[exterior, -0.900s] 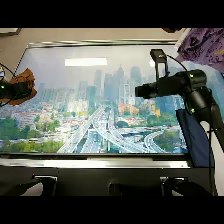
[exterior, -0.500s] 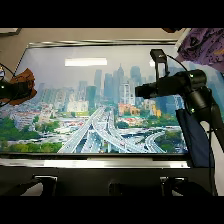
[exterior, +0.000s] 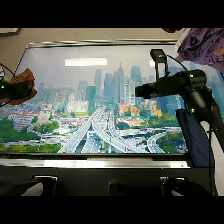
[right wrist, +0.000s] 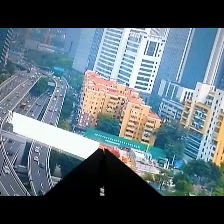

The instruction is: Fold the clothes and pants, and hang the long-sleeved shirts on hangers.

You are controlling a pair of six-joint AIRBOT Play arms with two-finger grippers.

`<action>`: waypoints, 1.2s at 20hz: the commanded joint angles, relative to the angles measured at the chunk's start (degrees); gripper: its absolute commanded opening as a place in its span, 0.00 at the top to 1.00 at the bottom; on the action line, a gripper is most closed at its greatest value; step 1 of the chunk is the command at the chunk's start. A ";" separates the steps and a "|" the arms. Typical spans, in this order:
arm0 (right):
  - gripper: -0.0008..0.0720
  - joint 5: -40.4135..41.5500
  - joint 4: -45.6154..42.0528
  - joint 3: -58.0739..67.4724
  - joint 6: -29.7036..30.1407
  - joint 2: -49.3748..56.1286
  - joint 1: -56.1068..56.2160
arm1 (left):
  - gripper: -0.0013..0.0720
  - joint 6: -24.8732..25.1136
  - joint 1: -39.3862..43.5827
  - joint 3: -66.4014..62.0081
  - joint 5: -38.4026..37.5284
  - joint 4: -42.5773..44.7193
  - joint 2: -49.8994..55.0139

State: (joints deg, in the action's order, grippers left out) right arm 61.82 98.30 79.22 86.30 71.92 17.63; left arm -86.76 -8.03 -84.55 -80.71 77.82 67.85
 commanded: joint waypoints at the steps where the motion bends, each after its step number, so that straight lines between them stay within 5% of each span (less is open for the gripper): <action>1: 0.95 -0.02 0.00 0.07 0.00 0.02 0.07 | 0.95 -0.02 0.02 0.02 0.00 0.02 -0.02; 11: 0.95 -0.72 0.00 0.04 -0.02 0.04 0.07 | 0.95 -0.02 0.02 0.02 0.44 0.00 -0.02; 12: 0.95 -0.72 0.02 0.04 -0.09 0.04 0.07 | 0.80 -0.20 0.02 0.02 0.85 0.04 -0.02; 13: 0.95 -0.70 0.02 0.04 -0.09 0.04 0.07 | 0.19 -0.79 0.02 0.09 0.83 0.39 -0.02; 14: 0.95 -0.70 0.00 0.07 -0.09 0.04 0.07 | 0.00 -2.89 0.02 0.11 1.27 2.21 0.15; 17: 0.95 -0.72 0.02 0.04 -0.11 0.04 0.07 | 0.00 -10.01 -3.08 0.13 6.23 9.40 2.54; 24: 0.95 -0.90 0.02 0.07 -0.11 0.04 0.07 | 0.00 -9.97 -14.86 0.13 23.65 8.79 17.16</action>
State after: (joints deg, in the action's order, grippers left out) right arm 61.04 98.35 79.22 86.15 71.92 17.63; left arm -96.03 -19.07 -84.44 -66.04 86.00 79.35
